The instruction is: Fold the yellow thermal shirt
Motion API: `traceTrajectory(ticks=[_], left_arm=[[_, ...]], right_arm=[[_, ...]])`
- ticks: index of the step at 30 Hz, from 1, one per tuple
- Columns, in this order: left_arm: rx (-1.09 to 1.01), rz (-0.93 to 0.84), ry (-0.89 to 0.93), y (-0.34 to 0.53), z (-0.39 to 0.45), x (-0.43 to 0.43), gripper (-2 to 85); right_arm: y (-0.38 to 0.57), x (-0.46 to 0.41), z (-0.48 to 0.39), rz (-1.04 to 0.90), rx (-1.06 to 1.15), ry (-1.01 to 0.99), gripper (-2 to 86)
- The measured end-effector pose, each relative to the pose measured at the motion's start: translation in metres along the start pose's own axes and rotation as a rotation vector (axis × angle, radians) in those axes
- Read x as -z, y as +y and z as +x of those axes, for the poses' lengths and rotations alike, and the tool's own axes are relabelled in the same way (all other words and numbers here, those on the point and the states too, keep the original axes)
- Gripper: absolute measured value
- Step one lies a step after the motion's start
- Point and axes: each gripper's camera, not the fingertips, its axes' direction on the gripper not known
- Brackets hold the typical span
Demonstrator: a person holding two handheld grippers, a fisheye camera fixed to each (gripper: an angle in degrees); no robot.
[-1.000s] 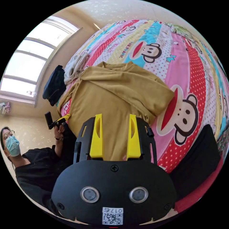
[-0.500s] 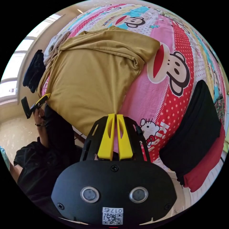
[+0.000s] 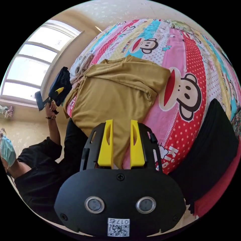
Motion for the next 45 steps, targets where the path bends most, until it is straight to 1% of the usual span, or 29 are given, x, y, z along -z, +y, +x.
traceTrajectory(ticks=[1,3,4,6,8,9,10,12,13,15,17,19,21,23,25,27,29,31,32,34,38,39,40,41,42,44,45], left_arm=[[0.002,-0.007,-0.015,-0.013,-0.003,-0.008,9.8],[0.032,-0.093,-0.049,-0.056,-0.018,-0.053,10.8],[0.045,-0.122,-0.052,-0.063,-0.022,-0.065,10.9],[0.098,-0.195,-0.009,-0.078,-0.035,-0.108,10.4],[0.141,-0.219,0.042,-0.079,-0.040,-0.132,8.8],[0.168,-0.222,0.039,-0.077,-0.040,-0.141,7.5],[0.175,-0.220,0.026,-0.077,-0.038,-0.143,6.9],[0.166,-0.200,-0.038,-0.077,-0.030,-0.143,3.8],[0.157,-0.199,-0.033,-0.078,-0.029,-0.142,2.9],[0.139,-0.185,0.022,-0.084,-0.023,-0.130,0.4],[0.129,-0.154,0.060,-0.092,-0.019,-0.111,-0.2],[0.112,-0.128,0.103,-0.101,-0.012,-0.089,-0.3],[0.093,-0.132,0.086,-0.108,-0.003,-0.067,-0.1],[0.117,-0.141,0.057,-0.104,-0.004,-0.064,0.6],[0.170,-0.139,0.057,-0.094,-0.015,-0.069,2.1],[0.258,-0.189,0.135,-0.075,-0.034,-0.083,5.7],[0.276,-0.166,0.164,-0.059,-0.039,-0.079,7.8],[0.267,-0.122,0.119,-0.045,-0.036,-0.066,8.5],[0.259,-0.101,0.074,-0.039,-0.032,-0.058,8.9],[0.238,-0.094,0.045,-0.035,-0.024,-0.053,11.3],[0.208,-0.167,0.034,-0.034,-0.013,-0.076,12.3],[0.212,-0.182,0.038,-0.032,-0.013,-0.085,12.2],[0.214,-0.186,0.044,-0.031,-0.014,-0.088,12.0],[0.221,-0.179,0.055,-0.028,-0.014,-0.089,11.5],[0.219,-0.151,0.073,-0.025,-0.014,-0.084,10.8],[0.198,-0.101,0.117,-0.019,-0.014,-0.071,9.1],[0.179,-0.069,0.138,-0.013,-0.014,-0.063,8.1]], right_arm=[[-0.011,0.003,-0.002,0.024,0.036,0.021,10.6],[-0.030,0.001,-0.003,0.035,0.069,0.048,11.2],[-0.041,-0.003,-0.004,0.048,0.104,0.070,11.4],[-0.055,-0.014,-0.006,0.068,0.151,0.137,11.3],[-0.066,-0.031,-0.003,0.069,0.165,0.232,11.3],[-0.072,-0.044,0.001,0.059,0.170,0.291,11.5],[-0.077,-0.059,0.008,0.026,0.172,0.333,11.6],[-0.081,-0.081,0.020,-0.051,0.160,0.348,10.4],[-0.080,-0.089,0.026,-0.076,0.151,0.347,8.7],[-0.074,-0.083,0.029,-0.045,0.150,0.354,6.3],[-0.065,-0.062,0.029,0.013,0.163,0.310,5.0],[-0.052,-0.026,0.031,0.116,0.206,0.221,4.2],[-0.043,-0.005,0.038,0.149,0.217,0.167,4.0],[-0.038,-0.002,0.049,0.107,0.230,0.116,4.1],[-0.036,-0.026,0.070,-0.058,0.236,0.044,4.7],[-0.032,-0.043,0.088,-0.129,0.188,-0.025,5.4],[-0.023,-0.040,0.094,-0.106,0.188,-0.097,6.4],[-0.013,-0.015,0.096,0.024,0.174,-0.127,7.9],[-0.012,-0.009,0.097,0.054,0.165,-0.119,8.3],[-0.017,0.009,0.103,0.134,0.123,-0.046,10.4],[-0.044,0.009,0.113,0.173,0.065,0.084,11.9],[-0.054,-0.002,0.120,0.129,0.024,0.147,11.6],[-0.064,-0.020,0.129,0.047,-0.030,0.242,9.5],[-0.067,-0.029,0.132,0.004,-0.046,0.294,8.5],[-0.068,-0.040,0.137,-0.022,-0.036,0.387,6.3],[-0.060,-0.034,0.143,0.087,-0.075,0.440,4.7],[-0.051,-0.020,0.151,0.191,-0.147,0.420,4.5]])
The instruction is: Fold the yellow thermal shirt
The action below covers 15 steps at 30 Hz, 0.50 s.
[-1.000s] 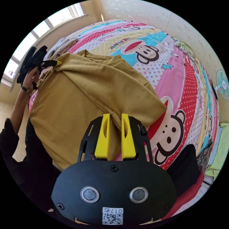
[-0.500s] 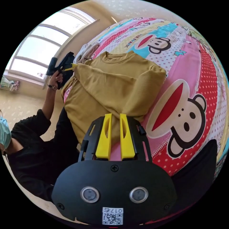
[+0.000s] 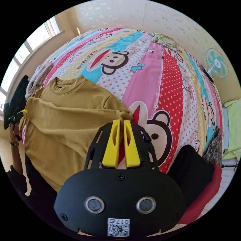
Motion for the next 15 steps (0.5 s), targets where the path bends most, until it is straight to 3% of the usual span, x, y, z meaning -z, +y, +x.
traceTrajectory(ticks=[2,4,6,11,15], left_arm=[[-0.020,0.004,-0.014,0.009,-0.002,0.003,7.3],[-0.035,-0.042,-0.069,0.014,-0.006,-0.004,7.3],[-0.031,-0.047,-0.030,0.024,-0.013,-0.001,7.4],[0.040,0.069,-0.046,0.059,-0.025,0.047,7.3],[0.213,0.167,-0.078,0.118,-0.052,0.099,10.0]], right_arm=[[0.006,0.003,0.023,0.056,-0.108,-0.116,4.6],[0.003,-0.024,0.042,-0.109,-0.127,-0.278,5.9],[0.012,-0.017,0.051,-0.063,-0.146,-0.324,7.5],[0.056,0.036,0.047,0.104,-0.138,-0.323,11.8],[0.088,-0.007,0.024,-0.141,0.032,-0.225,8.4]])
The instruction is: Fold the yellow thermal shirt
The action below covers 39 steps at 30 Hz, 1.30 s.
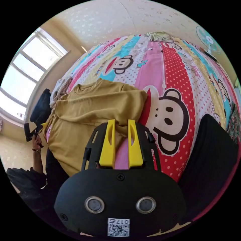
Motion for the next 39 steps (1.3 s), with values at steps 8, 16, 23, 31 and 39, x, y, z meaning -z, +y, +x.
traceTrajectory(ticks=[8,16,23,31,39], left_arm=[[0.298,0.173,-0.244,0.081,-0.094,0.108,14.8],[0.288,-0.129,-0.120,0.049,-0.169,0.076,10.1],[0.092,-0.116,0.320,0.035,-0.104,0.168,5.1],[-0.334,-0.261,0.545,-0.029,0.060,0.164,8.8],[-0.203,-0.480,0.784,0.014,0.056,0.030,11.2]], right_arm=[[0.057,0.032,-0.005,0.177,-0.077,-0.335,3.3],[0.117,0.007,-0.053,0.045,-0.012,-0.455,1.3],[0.148,0.020,-0.074,-0.019,0.048,-0.440,1.1],[0.195,0.021,-0.061,0.187,-0.084,-0.720,3.5],[0.241,0.013,-0.088,0.190,-0.042,-0.693,9.5]])
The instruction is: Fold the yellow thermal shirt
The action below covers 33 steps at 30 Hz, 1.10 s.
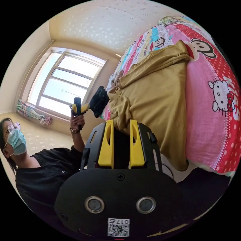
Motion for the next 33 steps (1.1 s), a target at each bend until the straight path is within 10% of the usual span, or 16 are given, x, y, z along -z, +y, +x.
traceTrajectory(ticks=[15,24,33], left_arm=[[0.223,0.261,-0.062,0.121,-0.048,0.076,10.2],[0.230,0.248,0.015,0.112,-0.074,0.062,9.9],[0.226,0.186,0.036,0.090,-0.092,0.021,9.2]], right_arm=[[-0.077,-0.174,-0.051,-0.368,0.174,0.249,4.5],[-0.211,-0.091,-0.178,-0.239,0.415,0.448,3.2],[-0.336,-0.067,-0.048,-0.256,-0.002,0.767,4.6]])
